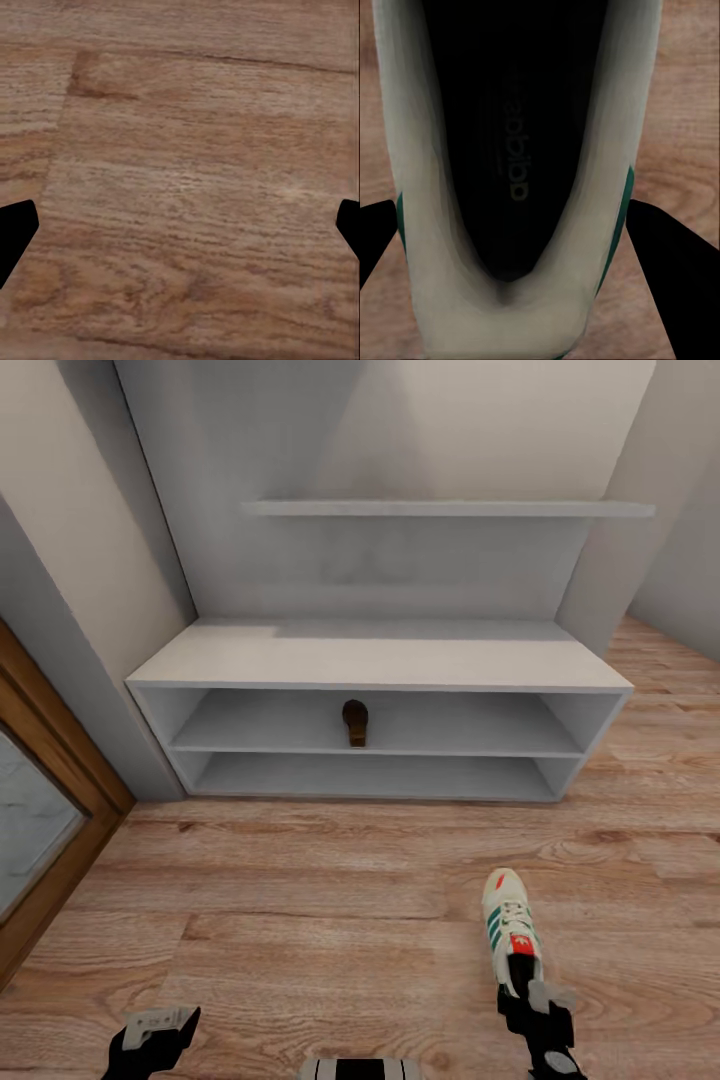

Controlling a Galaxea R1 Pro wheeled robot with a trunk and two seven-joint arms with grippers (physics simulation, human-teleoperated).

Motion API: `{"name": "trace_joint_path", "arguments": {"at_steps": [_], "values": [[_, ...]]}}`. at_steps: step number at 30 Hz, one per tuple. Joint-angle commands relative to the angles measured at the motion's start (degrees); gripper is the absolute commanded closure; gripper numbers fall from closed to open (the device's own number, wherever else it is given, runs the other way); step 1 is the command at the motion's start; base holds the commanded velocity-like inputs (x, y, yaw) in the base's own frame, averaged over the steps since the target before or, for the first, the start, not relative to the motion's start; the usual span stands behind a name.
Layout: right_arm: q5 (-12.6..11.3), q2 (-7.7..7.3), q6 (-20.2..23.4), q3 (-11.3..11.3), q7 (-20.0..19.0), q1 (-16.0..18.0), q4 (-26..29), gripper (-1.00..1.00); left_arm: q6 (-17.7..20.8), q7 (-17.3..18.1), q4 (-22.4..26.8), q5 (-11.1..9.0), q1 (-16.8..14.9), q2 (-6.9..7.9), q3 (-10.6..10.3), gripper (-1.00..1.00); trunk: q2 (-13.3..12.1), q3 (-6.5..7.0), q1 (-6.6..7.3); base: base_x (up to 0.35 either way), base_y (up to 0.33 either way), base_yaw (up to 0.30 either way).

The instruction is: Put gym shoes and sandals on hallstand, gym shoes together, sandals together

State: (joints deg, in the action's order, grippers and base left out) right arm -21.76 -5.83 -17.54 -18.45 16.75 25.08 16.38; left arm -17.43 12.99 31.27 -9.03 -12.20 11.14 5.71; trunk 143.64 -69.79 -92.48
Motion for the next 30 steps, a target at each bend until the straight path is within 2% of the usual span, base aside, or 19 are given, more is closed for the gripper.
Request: {"name": "trace_joint_path", "arguments": {"at_steps": [1, 3, 4, 6, 7, 9, 14, 16, 19, 21, 25, 26, 28, 30], "values": [[-0.2, 0.58, 3.1, -0.4, 0.4, 0.2, 1.7, 1.00, 0.0, 0.8, 0.0, -0.6, 0.0, 0.05, 0.2, -1.00, 0.0, -0.05, 0.01, 0.000, 0.000, 0.000], [0.8, 2.56, 16.3, -0.8, 0.5, 1.3, 8.6, 1.00, 0.0, 1.5, -0.1, -0.5, 0.0, 0.24, 0.2, -1.00, 0.0, -0.05, 0.01, 0.000, 0.000, 0.000], [1.0, 3.00, 19.4, -0.9, 0.5, 1.7, 10.3, 1.00, 0.0, 1.6, -0.1, -0.4, 0.0, 0.27, 0.2, -1.00, 0.0, -0.05, 0.01, 0.000, 0.000, 0.000], [1.4, 4.73, 30.5, -1.1, 0.7, 3.7, 16.4, 1.00, -0.1, 1.8, -0.1, -0.4, 0.1, 0.33, 0.2, -1.00, 0.0, -0.05, 0.01, 0.000, 0.000, 0.000], [1.5, 5.21, 32.7, -1.1, 0.8, 4.3, 17.6, 1.00, -0.1, 1.8, -0.1, -0.5, 0.1, 0.32, 0.2, -1.00, 0.0, -0.05, 0.01, 0.000, 0.000, 0.000], [2.1, 7.27, 39.1, -1.2, 2.3, 7.3, 20.4, 1.00, -0.3, 1.9, -0.1, -0.5, 0.1, 0.27, 0.1, -1.00, 0.0, -0.05, 0.01, 0.000, 0.000, 0.000], [2.7, 11.09, 43.5, -1.2, 8.6, 14.6, 21.7, 1.00, -0.9, 1.9, -0.1, -0.4, 0.1, 0.21, 0.0, -1.00, 0.0, -0.05, 0.01, 0.000, 0.000, 0.000], [2.8, 13.73, 45.2, -1.2, 11.5, 18.1, 21.9, 1.00, -1.1, 1.9, -0.1, -0.3, 0.1, 0.21, 0.0, -1.00, 0.0, -0.05, 0.01, 0.000, 0.000, 0.000], [2.7, 15.83, 48.9, -1.2, 13.4, 21.4, 22.0, 1.00, -1.2, 2.0, -0.1, -0.1, 0.1, 0.20, 0.0, -1.00, 0.0, -0.05, 0.01, 0.000, 0.000, 0.000], [2.7, 15.83, 51.3, -1.2, 14.1, 23.6, 22.3, 1.00, -1.3, 2.0, -0.1, 0.1, 0.1, 0.20, -0.1, -1.00, 0.0, -0.05, 0.01, 0.000, 0.000, 0.000], [2.6, 15.83, 52.9, -1.2, 16.2, 26.8, 22.6, 1.00, -1.3, 2.0, -0.1, 0.1, 0.1, 0.20, -0.1, -1.00, 0.0, -0.05, 0.01, 0.000, 0.000, 0.000], [2.5, 15.83, 53.1, -1.2, 19.8, 28.3, 22.7, 1.00, -1.3, 2.0, -0.1, 0.2, 0.1, 0.15, -0.2, -1.00, 0.0, -0.05, 0.01, 0.000, 0.000, 0.000], [2.5, 15.83, 53.1, -1.2, 21.2, 28.9, 22.8, 1.00, -1.3, 2.1, -0.1, 0.2, 0.1, 0.13, -0.3, -1.00, 0.0, -0.05, 0.01, 0.000, 0.000, 0.000], [2.5, 15.83, 53.2, -1.1, 22.2, 29.3, 26.2, 1.00, -1.3, 2.2, -0.1, 0.3, 0.1, -0.05, -0.5, -1.00, 0.0, -0.05, 0.01, 0.000, 0.000, 0.000]]}}
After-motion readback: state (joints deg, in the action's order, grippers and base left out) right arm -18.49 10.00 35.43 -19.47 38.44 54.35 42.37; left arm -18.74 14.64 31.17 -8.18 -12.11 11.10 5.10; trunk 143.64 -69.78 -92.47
